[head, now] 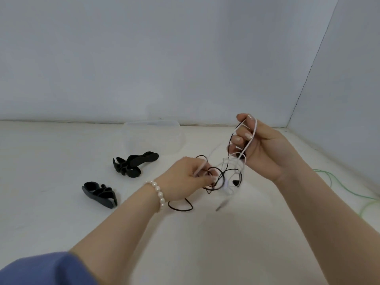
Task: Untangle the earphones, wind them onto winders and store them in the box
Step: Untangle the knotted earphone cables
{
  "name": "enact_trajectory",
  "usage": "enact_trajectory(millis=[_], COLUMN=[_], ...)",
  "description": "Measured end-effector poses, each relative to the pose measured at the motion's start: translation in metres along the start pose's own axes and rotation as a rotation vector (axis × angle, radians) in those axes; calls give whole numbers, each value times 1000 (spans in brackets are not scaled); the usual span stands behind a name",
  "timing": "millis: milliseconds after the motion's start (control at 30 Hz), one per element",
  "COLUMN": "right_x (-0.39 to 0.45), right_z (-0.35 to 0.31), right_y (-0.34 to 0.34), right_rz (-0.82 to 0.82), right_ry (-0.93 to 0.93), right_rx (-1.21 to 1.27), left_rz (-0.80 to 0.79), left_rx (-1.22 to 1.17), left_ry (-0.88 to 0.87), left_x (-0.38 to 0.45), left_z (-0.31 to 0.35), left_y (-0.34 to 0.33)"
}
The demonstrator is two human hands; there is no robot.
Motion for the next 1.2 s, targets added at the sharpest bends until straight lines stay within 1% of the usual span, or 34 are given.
enact_trajectory(millis=[67,133,200,267,367,400,467,533,567,633,667,700,733,767,800,833,867,900,933,1000,1067,1133,1200], right_x=[3,5,8,10,11,10,11,11,12,11,11,12,11,9,7,3,-3,-10,-15,-21,-21,-19,-15], right_z=[-2,-4,-5,-2,-1,-2,-5,-7,-7,-2,4,10,14,12,11,10,13,18,24,36,49,67,83], right_y=[7,17,28,36,49,53,61,62,61,58,55,54,49,40,28,14,-1,-14,-24,-33,-34,-30,-24], right_rz=[35,116,218,294,402,431,468,486,479,417,363,321,320,328,295,219,118,17,-54,-100,-121,-203,-291], right_ry=[-25,-32,-29,-50,-98,-104,-83,-30,0,22,9,9,60,168,293,385,407,366,329,365,402,342,360], right_rx=[40,63,45,-3,-100,-178,-448,-808,-1031,-1494,-1672,-1791,-1852,-1833,-1721,-1542,-1344,-1183,-1109,-1162,-1319,-1506,-1668], left_rz=[92,188,272,310,400,434,472,483,484,463,438,407,375,351,342,349,363,380,394,412,440,452,432], left_rx=[-110,-201,-155,-113,-124,-138,-194,-264,-275,-256,-239,-215,-185,-154,-125,-103,-89,-86,-86,-91,-116,-154,-222], left_ry=[65,158,212,252,273,280,322,370,387,408,408,405,402,397,388,376,356,337,322,306,300,294,284], left_x=[4,5,4,2,0,0,0,0,0,0,0,0,-1,-2,-3,-3,-3,-3,-3,-3,-1,0,1], left_z=[-3,-5,-8,-11,-11,-12,-13,-15,-15,-14,-13,-10,-8,-5,-2,0,1,3,3,2,-2,-2,-2], left_y=[15,36,55,66,78,82,88,90,89,85,81,77,73,68,64,62,59,57,56,54,54,55,53])
Point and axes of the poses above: each hand's wrist, its own x-axis towards the middle knuckle, its own y-axis out of the back of the hand, z = x × y, the point moved 5 cm from there along x, towards the middle knuckle, and after that the axes turned 15 degrees about z, right-handed, at the moved point
